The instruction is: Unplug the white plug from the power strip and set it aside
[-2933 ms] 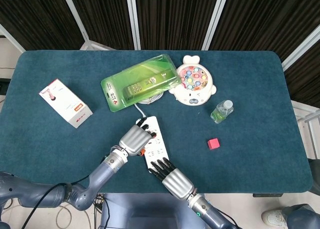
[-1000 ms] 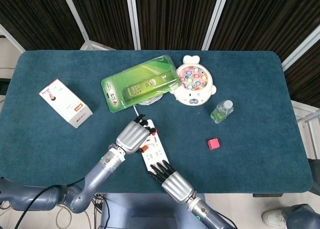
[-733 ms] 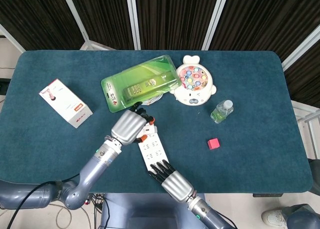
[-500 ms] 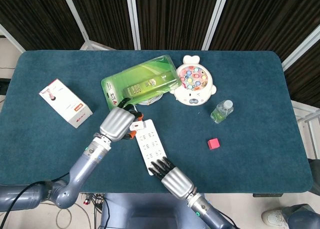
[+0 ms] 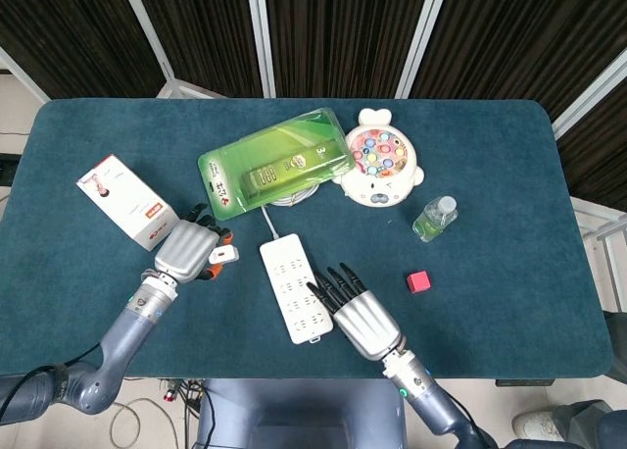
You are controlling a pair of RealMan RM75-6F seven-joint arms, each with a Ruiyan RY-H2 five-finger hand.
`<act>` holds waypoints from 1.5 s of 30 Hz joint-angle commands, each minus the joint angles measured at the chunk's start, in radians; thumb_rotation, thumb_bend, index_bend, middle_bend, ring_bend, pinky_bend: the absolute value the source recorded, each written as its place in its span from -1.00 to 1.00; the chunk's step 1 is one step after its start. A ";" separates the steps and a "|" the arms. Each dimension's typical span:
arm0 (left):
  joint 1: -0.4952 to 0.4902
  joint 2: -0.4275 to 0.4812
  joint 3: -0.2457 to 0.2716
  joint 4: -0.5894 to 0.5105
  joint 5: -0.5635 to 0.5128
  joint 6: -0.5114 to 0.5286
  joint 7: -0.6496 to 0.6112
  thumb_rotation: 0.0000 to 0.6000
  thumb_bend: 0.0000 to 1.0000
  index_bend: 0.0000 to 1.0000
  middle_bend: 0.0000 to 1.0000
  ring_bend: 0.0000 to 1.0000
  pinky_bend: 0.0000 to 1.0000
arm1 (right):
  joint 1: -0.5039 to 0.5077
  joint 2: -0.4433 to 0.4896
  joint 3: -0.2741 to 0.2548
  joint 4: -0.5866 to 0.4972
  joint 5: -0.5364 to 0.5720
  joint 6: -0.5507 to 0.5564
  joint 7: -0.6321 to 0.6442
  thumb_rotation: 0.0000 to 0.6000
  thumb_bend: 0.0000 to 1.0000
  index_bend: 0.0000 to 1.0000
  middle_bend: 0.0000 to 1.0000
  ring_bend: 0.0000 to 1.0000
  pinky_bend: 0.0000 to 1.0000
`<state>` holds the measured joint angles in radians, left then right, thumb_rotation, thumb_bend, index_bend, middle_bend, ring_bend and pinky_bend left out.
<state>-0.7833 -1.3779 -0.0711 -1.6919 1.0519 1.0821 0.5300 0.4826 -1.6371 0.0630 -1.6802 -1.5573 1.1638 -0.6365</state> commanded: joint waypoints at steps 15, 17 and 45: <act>0.072 -0.031 0.008 0.072 -0.053 0.020 -0.034 1.00 -0.81 -0.59 -0.61 -0.81 -1.00 | -0.042 0.118 0.019 -0.037 0.028 0.077 0.032 1.00 0.34 -1.00 -0.87 -0.94 -0.88; 0.095 -0.015 0.010 0.051 -0.029 0.049 -0.058 1.00 -0.81 -0.59 -0.62 -0.81 -1.00 | -0.051 0.136 0.020 -0.042 0.028 0.093 0.040 1.00 0.25 -1.00 -0.88 -0.96 -0.89; 0.615 0.164 0.220 0.081 0.393 0.611 -0.427 1.00 -0.87 -0.85 -0.84 -0.90 -1.00 | -0.378 0.398 -0.088 0.181 -0.030 0.477 0.551 1.00 -0.27 -1.00 -1.00 -1.00 -1.00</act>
<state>-0.1842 -1.2166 0.1464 -1.6283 1.4353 1.6805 0.1178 0.1218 -1.2464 -0.0169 -1.5233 -1.5736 1.6226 -0.1076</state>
